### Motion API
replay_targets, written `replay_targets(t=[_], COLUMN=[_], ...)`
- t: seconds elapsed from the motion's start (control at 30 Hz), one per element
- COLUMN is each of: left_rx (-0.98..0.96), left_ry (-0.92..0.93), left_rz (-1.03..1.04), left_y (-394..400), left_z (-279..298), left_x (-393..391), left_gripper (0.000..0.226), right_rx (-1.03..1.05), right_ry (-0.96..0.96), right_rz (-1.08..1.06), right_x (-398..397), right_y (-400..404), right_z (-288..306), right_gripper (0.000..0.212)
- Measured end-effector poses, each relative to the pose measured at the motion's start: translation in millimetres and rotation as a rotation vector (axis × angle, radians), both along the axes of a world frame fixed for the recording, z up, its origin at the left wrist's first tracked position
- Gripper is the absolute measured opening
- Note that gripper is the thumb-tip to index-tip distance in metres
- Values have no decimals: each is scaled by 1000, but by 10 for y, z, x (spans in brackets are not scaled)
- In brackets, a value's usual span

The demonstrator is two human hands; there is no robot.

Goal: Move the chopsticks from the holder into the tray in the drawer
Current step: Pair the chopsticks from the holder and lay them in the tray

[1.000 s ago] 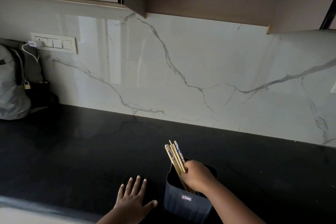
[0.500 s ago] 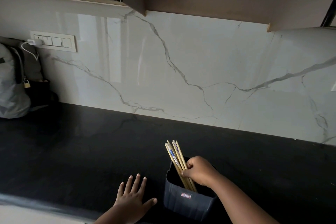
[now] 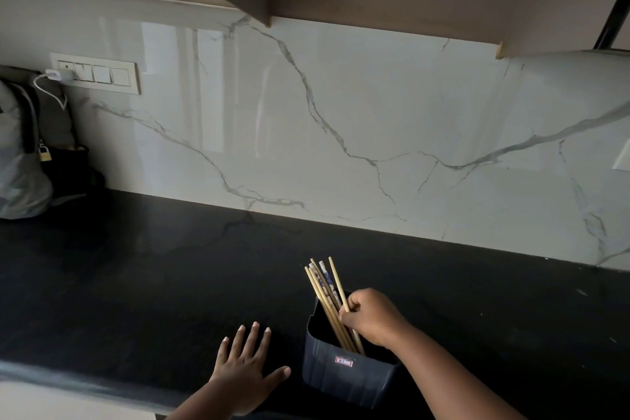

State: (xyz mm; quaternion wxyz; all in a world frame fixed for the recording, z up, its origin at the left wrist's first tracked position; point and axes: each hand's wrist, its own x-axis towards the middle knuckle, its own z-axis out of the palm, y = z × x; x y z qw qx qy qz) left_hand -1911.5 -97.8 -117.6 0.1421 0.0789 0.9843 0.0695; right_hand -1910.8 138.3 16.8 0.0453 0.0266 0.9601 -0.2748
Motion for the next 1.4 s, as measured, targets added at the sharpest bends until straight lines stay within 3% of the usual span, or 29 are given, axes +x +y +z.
replay_targets(t=[0.5, 0.77, 0.9, 1.03, 1.13, 1.27, 1.4], left_rx=[0, -47, -125, 136, 297, 151, 9], left_ry=[31, -47, -95, 284, 615, 1115, 1442], left_rz=[20, 13, -69, -79, -177, -620, -1060], left_y=[1, 33, 69, 126, 190, 283, 296], left_z=[-69, 53, 551, 1473, 2056, 2534, 2555], left_x=[-10, -9, -123, -272, -289, -87, 69], left_gripper=[95, 96, 96, 51, 55, 67, 31], right_rx=[7, -246, -403, -592, -692, -789, -857], right_ry=[-9, 53, 110, 145, 190, 210, 212], right_rz=[27, 15, 14, 21, 21, 49, 64], right_x=[6, 20, 80, 181, 241, 308, 379], right_y=[22, 178, 223, 177, 99, -15, -78], right_z=[-22, 452, 705, 961, 1155, 1363, 1514], right_gripper=[24, 20, 5, 7, 5, 9, 11])
